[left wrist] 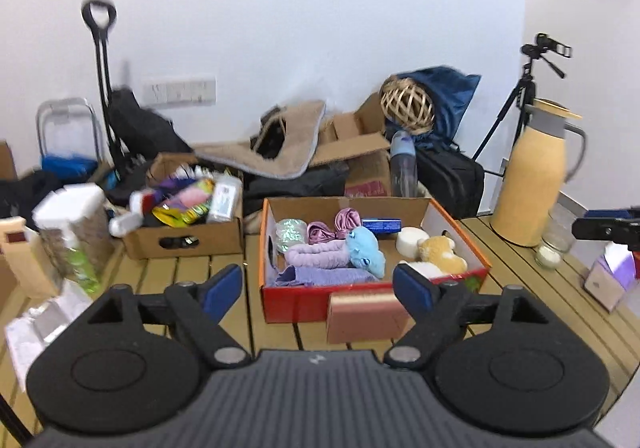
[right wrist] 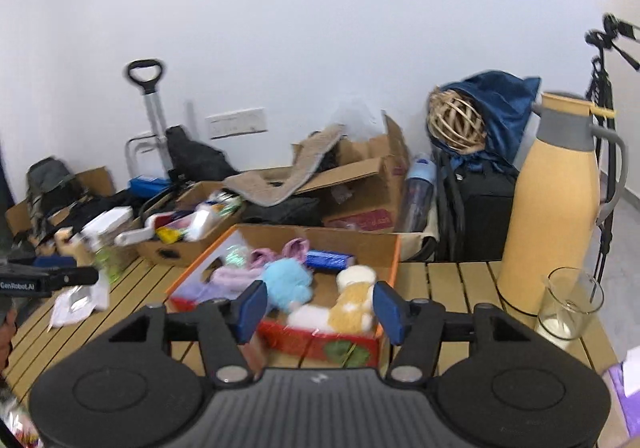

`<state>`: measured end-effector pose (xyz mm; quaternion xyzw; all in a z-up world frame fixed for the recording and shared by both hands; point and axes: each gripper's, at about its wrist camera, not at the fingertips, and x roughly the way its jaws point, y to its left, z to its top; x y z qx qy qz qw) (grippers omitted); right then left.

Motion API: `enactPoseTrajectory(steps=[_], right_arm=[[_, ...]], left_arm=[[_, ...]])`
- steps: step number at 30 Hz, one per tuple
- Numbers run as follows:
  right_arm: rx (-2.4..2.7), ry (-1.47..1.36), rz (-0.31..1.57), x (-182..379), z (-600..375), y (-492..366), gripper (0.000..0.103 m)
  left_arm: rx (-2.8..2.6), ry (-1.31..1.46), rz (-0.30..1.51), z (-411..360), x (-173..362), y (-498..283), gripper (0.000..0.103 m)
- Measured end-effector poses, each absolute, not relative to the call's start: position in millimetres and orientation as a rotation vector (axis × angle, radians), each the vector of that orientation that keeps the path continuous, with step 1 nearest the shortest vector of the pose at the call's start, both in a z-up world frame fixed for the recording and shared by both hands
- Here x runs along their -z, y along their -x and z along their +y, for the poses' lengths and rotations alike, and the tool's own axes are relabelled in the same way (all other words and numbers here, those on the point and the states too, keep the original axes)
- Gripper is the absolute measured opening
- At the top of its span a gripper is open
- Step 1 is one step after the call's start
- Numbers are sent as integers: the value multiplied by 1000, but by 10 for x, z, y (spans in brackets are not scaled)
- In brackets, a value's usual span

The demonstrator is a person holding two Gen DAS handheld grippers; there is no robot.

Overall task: Organize soft objects
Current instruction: 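Withdraw both open grippers from the box back toward the table, then grasp the pink sponge block with the left gripper while the right gripper grasps it too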

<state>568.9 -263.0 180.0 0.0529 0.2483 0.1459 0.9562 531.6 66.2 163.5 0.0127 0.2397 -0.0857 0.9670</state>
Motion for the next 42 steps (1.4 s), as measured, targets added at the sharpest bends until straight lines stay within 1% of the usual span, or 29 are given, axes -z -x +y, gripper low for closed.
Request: enactPoseTrajectory(steps=[4,7,9,11,17,20,23,27,31,34,35,38,41,42], right_arm=[[-331,-58,464,-1817,-2472,-5159,70],[-351,-33,432,-1780,-2354,-4741,73],[-360,-22,412,-1735,-2294,-4467,74],[-360,-16,386,-1666,-2246,-4144,79],[-334,-32,343,-1349,-2134,-3228,83],[-351,-69,349,-1218,-2144,-2912,84],[-357,-30,371,-1186,-2106,-2847,84],[-333,-42,363,-1156,-2082,-2926,85],[-327,-52,415,-972,-2062,-3154,85],[-312,-81,455,-813,-2077,-3438,84],[-306,-94,461,-775,-2084,-3547,83],[-297,-125,474,-702,-2085,-3869,82],[-297,-152,468,-694,-2064,-4259,81],[-302,-158,466,-694,-2048,-4397,81]], left_arm=[[162,-40,439,666,-1563,-4709,87],[143,-58,398,685,-1463,-4233,90],[139,-57,362,697,-1373,-3880,95],[139,-48,327,725,-1275,-3522,98],[116,39,315,850,-1033,-2816,100],[122,51,327,899,-990,-2714,100],[101,58,331,920,-976,-2774,100],[98,74,382,899,-823,-2976,100],[110,69,435,813,-649,-3273,100],[131,72,442,767,-593,-3534,100],[141,72,445,750,-591,-3667,99],[163,92,440,721,-614,-4067,91],[159,140,449,719,-609,-4619,89],[158,150,462,724,-597,-4815,85]])
